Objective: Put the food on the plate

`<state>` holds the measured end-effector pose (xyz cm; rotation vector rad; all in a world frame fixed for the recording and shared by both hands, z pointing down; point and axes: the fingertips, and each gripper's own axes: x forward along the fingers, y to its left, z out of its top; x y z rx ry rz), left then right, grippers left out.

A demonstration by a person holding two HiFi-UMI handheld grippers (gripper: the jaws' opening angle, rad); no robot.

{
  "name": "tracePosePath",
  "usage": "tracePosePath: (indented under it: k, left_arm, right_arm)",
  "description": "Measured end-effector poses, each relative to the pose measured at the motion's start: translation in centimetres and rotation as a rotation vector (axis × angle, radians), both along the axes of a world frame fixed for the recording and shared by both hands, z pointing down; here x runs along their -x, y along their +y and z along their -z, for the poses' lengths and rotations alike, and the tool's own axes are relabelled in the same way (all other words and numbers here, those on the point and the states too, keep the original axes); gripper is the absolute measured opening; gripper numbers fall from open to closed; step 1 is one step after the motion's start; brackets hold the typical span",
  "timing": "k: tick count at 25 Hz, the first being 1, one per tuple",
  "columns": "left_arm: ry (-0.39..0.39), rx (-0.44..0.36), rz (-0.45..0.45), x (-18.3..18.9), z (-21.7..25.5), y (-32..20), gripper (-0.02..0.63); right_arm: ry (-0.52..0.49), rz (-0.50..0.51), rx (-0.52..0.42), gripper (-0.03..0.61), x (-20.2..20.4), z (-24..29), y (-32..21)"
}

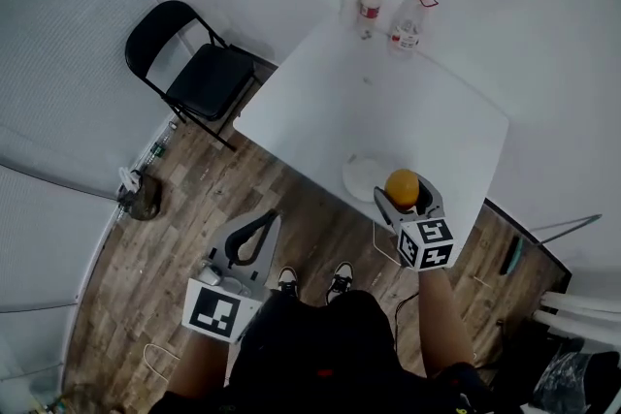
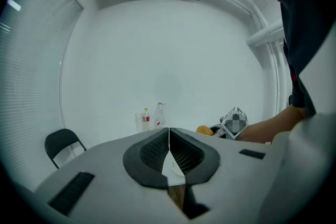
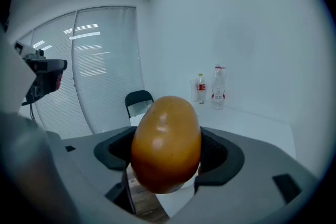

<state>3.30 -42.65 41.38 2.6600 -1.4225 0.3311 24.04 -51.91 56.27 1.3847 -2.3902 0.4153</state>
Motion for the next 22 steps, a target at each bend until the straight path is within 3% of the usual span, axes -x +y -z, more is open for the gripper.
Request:
tracePosePath:
  k: [11,15,22]
  left_arm:
    - [0.041,0.072,0.071,0.6,-2.5,-0.7,0.023]
    - [0.035,0.091,0.122,2.8,-3.0,-0.7,0.023]
    - [0.051,0.105,0.147,4.6,-3.6,-1.2,0.023]
  right_arm:
    - [0.190,0.101,0.236,0.362,2.5,-15.7,-6.7]
    - [0.273,0.087,0.269,0.364,3.1,-18.2,-7.5]
    - [0.313,0.002,0.275,0.364,3.0,-19.3,-8.2]
